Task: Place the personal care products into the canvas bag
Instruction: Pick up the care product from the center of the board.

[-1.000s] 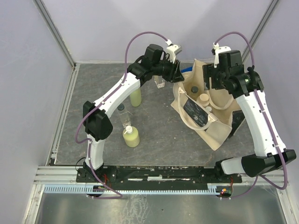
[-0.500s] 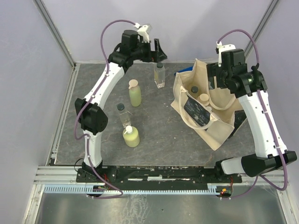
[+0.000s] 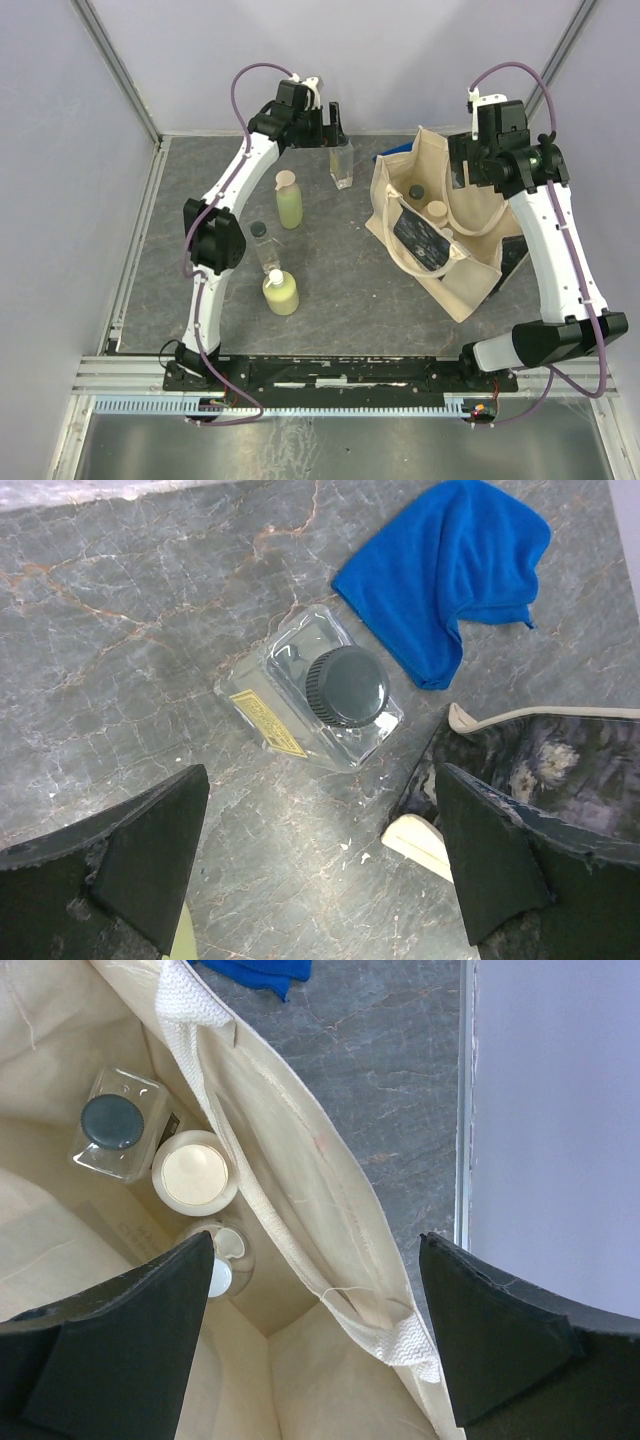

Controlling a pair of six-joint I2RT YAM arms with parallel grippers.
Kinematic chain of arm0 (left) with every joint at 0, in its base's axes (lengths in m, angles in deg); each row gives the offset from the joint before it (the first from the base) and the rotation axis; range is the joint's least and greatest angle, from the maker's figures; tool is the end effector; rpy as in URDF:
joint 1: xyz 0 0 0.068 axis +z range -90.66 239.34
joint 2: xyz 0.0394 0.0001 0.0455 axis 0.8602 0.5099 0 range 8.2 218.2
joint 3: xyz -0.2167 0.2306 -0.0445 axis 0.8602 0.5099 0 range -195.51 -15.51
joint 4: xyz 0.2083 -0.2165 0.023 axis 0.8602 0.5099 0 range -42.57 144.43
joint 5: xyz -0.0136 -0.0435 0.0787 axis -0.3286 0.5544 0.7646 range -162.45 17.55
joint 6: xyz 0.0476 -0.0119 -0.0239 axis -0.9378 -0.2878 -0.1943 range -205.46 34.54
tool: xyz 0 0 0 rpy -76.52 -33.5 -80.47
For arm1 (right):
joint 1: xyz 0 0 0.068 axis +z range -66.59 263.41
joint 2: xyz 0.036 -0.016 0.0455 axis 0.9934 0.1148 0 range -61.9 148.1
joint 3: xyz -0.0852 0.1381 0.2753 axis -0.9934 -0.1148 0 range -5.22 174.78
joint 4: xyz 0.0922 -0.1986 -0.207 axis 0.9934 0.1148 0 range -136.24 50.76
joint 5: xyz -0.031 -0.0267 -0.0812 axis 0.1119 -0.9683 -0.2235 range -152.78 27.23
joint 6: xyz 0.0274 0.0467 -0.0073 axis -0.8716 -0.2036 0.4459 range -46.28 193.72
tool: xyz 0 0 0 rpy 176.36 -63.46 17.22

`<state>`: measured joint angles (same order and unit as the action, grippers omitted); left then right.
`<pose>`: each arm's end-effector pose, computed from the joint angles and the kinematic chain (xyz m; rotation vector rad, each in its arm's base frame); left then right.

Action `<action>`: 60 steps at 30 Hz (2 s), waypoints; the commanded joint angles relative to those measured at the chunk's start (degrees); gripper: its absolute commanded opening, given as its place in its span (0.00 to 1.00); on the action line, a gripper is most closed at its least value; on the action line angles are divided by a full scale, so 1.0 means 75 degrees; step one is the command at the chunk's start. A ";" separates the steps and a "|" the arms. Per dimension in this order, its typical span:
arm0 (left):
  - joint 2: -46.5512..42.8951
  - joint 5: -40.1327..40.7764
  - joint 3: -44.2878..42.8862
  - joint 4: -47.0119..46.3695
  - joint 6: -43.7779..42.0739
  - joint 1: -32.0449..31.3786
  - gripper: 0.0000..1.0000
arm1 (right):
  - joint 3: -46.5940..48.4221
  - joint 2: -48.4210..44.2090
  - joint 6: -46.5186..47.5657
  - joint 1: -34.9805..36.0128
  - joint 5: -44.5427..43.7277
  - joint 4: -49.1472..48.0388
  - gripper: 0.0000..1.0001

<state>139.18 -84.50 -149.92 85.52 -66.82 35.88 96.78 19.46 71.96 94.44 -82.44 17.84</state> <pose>0.5456 -0.2450 0.3638 0.2174 2.2232 -0.6399 0.2964 0.0453 0.5048 -0.0147 2.2910 -0.2840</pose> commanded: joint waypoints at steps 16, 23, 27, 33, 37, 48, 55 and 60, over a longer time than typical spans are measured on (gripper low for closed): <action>0.0660 0.0912 -0.0047 -0.0967 0.0359 -0.0456 1.00 | 0.0305 0.0377 0.0269 -0.0286 0.0247 -0.0338 0.91; 0.0819 0.1563 0.0314 -0.1297 0.0501 -0.0527 1.00 | 0.0295 0.0493 0.0327 -0.0377 0.0376 -0.0423 0.91; 0.0876 0.1815 0.0430 -0.1385 0.0595 -0.0533 1.00 | 0.0273 0.0533 0.0397 -0.0437 0.0406 -0.0442 0.91; 0.0922 0.2169 0.0475 -0.1461 0.0505 -0.0549 0.99 | 0.0217 0.0604 0.0422 -0.0486 0.0550 -0.0511 0.91; 0.0914 0.2265 0.0470 -0.1469 0.0353 -0.0550 0.86 | 0.0191 0.0650 0.0421 -0.0497 0.0605 -0.0560 0.91; 0.0649 0.2697 0.0596 -0.1136 -0.0316 -0.0544 0.69 | 0.0151 0.0736 0.0411 -0.0523 0.0641 -0.0610 0.91; 0.0510 0.2719 0.0695 -0.0916 -0.1063 -0.0545 0.66 | 0.0126 0.0722 0.0399 -0.0521 0.0653 -0.0598 0.91; 0.0424 0.3125 0.0792 -0.0557 -0.1421 -0.0549 0.71 | 0.0054 0.0703 0.0387 -0.0530 0.0715 -0.0609 0.91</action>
<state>145.30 -65.93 -145.44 76.65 -72.11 31.00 96.97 25.21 74.54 90.76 -77.80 15.04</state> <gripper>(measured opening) 0.674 0.910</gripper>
